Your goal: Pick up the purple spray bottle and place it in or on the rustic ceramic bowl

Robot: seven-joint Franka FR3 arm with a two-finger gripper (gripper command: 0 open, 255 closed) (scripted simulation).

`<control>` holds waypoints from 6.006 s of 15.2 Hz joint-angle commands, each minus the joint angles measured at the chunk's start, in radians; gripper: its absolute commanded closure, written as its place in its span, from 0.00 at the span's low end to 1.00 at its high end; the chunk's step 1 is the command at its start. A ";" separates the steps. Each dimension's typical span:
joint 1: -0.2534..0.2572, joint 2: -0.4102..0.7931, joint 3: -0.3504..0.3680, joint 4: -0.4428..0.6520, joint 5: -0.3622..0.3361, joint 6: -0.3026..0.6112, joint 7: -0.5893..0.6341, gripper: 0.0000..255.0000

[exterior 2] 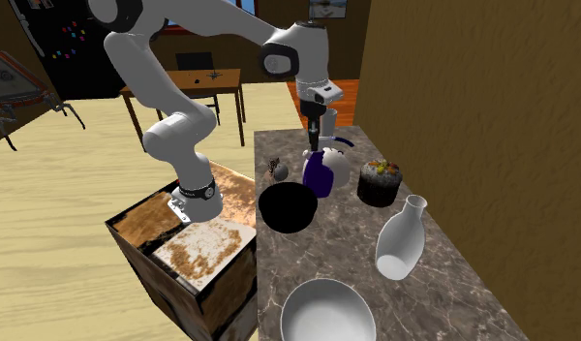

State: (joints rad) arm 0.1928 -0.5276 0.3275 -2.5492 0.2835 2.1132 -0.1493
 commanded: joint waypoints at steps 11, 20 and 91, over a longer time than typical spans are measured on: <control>-0.008 -0.044 -0.028 0.130 -0.023 -0.174 0.013 1.00; -0.014 -0.049 -0.045 0.246 -0.039 -0.295 0.026 1.00; -0.083 -0.259 -0.301 0.138 -0.160 -0.437 -0.227 0.00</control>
State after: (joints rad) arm 0.1103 -0.7861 0.0287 -2.4381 0.1250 1.7043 -0.3781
